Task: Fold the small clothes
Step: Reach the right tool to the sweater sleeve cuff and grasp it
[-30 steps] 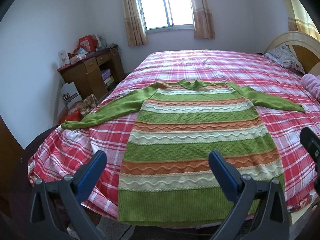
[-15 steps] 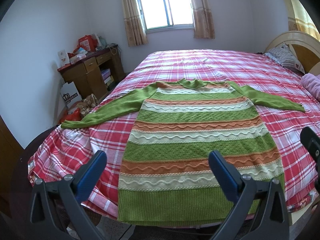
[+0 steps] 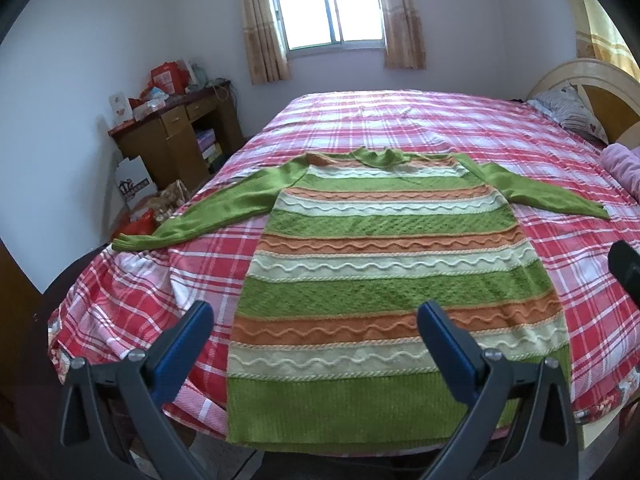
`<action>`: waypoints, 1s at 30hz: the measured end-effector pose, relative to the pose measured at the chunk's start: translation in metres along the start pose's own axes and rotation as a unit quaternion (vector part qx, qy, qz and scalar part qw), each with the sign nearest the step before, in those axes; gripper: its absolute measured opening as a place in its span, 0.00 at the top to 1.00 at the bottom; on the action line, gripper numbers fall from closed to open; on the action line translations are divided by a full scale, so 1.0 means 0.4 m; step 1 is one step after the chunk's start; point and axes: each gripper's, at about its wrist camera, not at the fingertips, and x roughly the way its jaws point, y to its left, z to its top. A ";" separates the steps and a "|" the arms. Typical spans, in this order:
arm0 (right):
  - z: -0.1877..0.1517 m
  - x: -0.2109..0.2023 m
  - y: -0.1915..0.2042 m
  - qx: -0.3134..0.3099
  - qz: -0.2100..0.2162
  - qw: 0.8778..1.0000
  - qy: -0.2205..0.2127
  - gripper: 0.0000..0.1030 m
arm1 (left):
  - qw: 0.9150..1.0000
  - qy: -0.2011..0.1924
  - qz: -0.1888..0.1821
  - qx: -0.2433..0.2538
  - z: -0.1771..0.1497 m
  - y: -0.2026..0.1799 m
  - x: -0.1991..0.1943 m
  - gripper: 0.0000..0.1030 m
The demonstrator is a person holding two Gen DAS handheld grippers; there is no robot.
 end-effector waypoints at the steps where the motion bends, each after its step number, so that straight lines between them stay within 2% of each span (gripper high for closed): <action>1: 0.005 0.005 0.000 0.000 0.000 1.000 0.001 0.01 | 1.000 0.000 0.002 0.000 0.003 0.000 0.005 0.00; 11: 0.072 0.080 -0.019 0.012 -0.002 1.000 0.009 0.01 | 1.000 0.019 0.004 0.006 0.053 -0.016 0.092 0.00; 14: 0.079 0.121 -0.040 0.017 0.000 1.000 0.019 0.01 | 1.000 0.024 -0.011 0.005 0.070 -0.025 0.124 0.00; 16: 0.076 0.157 -0.065 0.019 -0.006 0.999 0.027 0.01 | 0.999 0.028 -0.034 0.003 0.081 -0.029 0.153 0.00; 18: 0.070 0.197 -0.100 0.026 -0.008 0.999 0.040 0.01 | 0.998 0.030 -0.053 -0.001 0.089 -0.028 0.188 0.00; 20: 0.066 0.240 -0.154 0.043 -0.022 0.997 0.053 0.01 | 0.998 0.033 -0.058 -0.004 0.098 -0.024 0.232 0.00; 25: 0.084 0.320 -0.363 0.154 -0.051 0.985 0.052 0.02 | 0.998 0.044 -0.022 -0.031 0.146 0.013 0.347 0.00; 26: 0.093 0.332 -0.412 0.180 -0.058 0.981 0.048 0.07 | 0.998 0.041 -0.011 -0.039 0.156 0.025 0.369 0.00; 27: 0.102 0.345 -0.456 0.200 -0.066 0.977 0.045 0.25 | 0.998 0.038 -0.002 -0.045 0.162 0.033 0.386 0.00; 28: 0.115 0.362 -0.504 0.219 -0.073 0.972 0.045 0.35 | 0.998 0.035 0.008 -0.050 0.169 0.041 0.405 0.00; 29: 0.131 0.384 -0.560 0.238 -0.075 0.967 0.046 0.55 | 0.998 0.031 0.020 -0.054 0.176 0.048 0.430 0.00; 30: 0.144 0.406 -0.622 0.268 -0.076 0.959 0.045 0.60 | 0.998 0.030 0.027 -0.057 0.179 0.056 0.449 0.00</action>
